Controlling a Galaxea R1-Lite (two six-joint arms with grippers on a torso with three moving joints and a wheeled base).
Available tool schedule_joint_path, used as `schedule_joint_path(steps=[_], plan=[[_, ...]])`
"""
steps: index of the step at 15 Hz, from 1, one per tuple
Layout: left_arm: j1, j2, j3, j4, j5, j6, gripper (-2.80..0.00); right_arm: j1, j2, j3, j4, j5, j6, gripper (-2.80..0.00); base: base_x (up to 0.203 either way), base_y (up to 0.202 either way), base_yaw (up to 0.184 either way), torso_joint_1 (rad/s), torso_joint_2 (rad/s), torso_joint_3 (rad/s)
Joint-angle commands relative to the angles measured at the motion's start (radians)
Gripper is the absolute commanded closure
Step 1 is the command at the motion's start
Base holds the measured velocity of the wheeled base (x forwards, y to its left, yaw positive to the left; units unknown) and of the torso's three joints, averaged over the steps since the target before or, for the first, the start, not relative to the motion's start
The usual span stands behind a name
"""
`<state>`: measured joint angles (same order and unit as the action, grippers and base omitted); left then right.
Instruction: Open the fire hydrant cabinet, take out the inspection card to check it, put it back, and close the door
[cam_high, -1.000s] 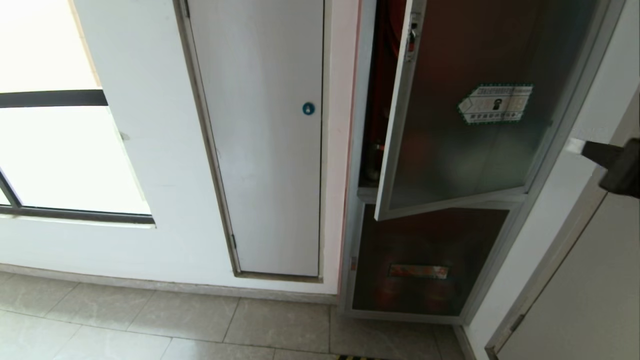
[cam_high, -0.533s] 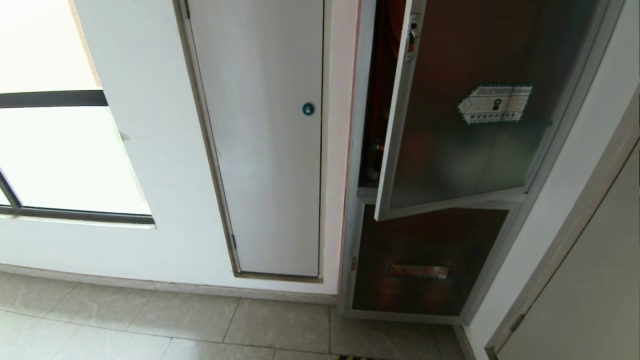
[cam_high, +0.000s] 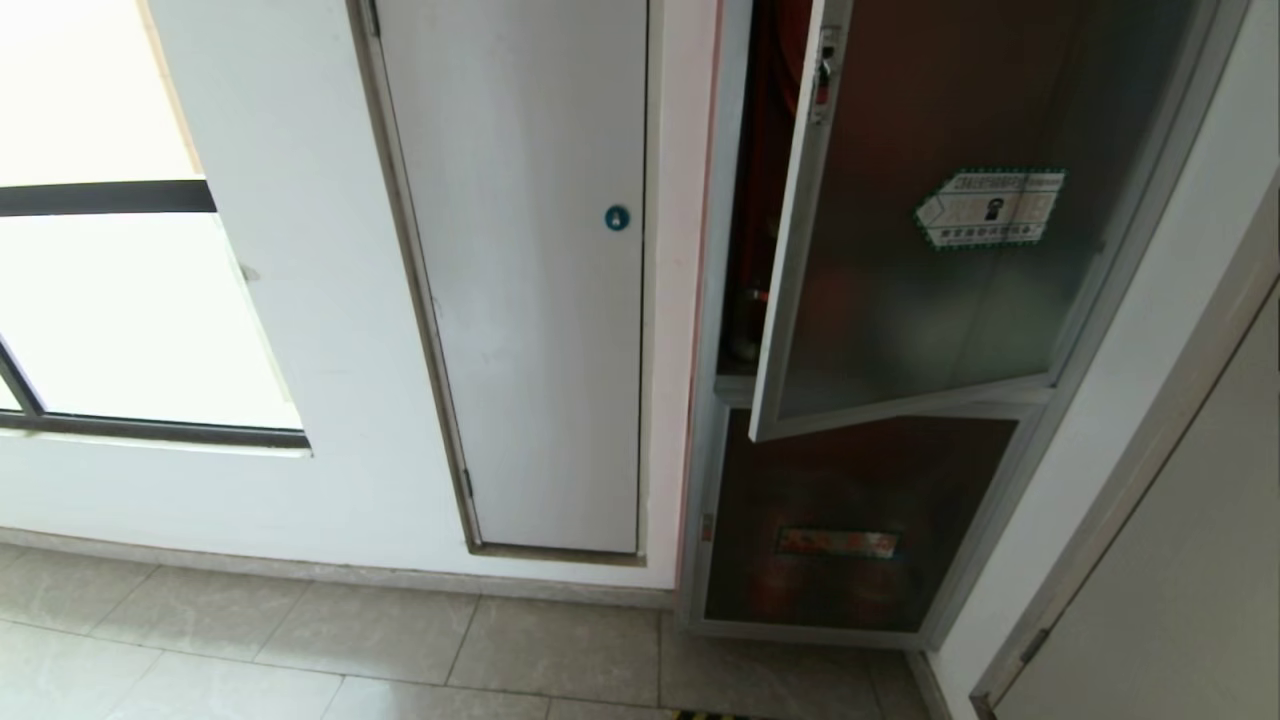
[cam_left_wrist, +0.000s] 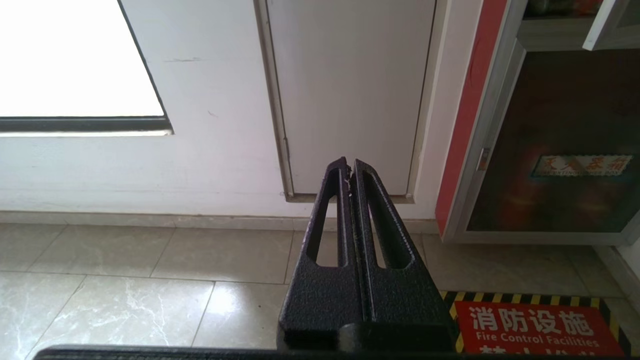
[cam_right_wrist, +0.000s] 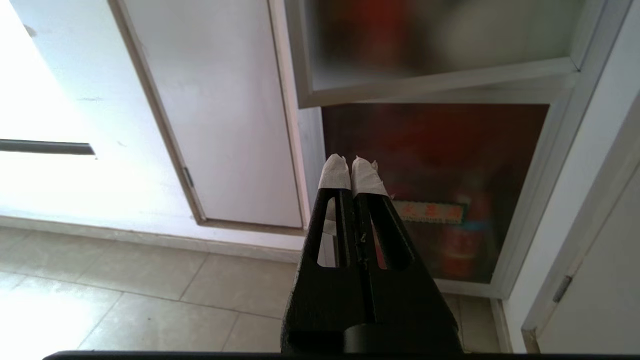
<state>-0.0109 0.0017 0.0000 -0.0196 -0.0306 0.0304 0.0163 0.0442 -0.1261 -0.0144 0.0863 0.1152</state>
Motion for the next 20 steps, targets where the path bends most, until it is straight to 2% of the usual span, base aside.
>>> schedule_joint_path(steps=[1, 4, 6, 9, 20], plan=[[0.0, 0.0, 0.013, 0.0, 0.0, 0.0, 0.0, -0.001, -0.043, 0.073, -0.006, -0.022, -0.006, 0.0, 0.0, 0.0, 0.0, 0.0, 0.0, 0.0], [0.0, 0.0, 0.013, 0.0, 0.0, 0.0, 0.0, -0.001, -0.044, 0.123, -0.01, -0.097, -0.052, 0.0, 0.0, 0.0, 0.0, 0.0, 0.0, 0.0], [0.0, 0.0, 0.014, 0.0, 0.0, 0.0, 0.0, -0.001, -0.044, 0.129, 0.001, -0.097, -0.083, 0.0, 0.0, 0.0, 0.0, 0.0, 0.0, 0.0], [0.0, 0.0, 0.012, 0.0, 0.0, 0.0, 0.0, -0.001, -0.043, 0.129, -0.002, -0.11, -0.034, 0.0, 0.0, 0.0, 0.0, 0.0, 0.0, 0.0], [0.0, 0.0, 0.014, 0.0, 0.0, 0.0, 0.0, -0.001, -0.043, 0.129, -0.002, -0.112, -0.032, 0.0, 0.0, 0.0, 0.0, 0.0, 0.0, 0.0]])
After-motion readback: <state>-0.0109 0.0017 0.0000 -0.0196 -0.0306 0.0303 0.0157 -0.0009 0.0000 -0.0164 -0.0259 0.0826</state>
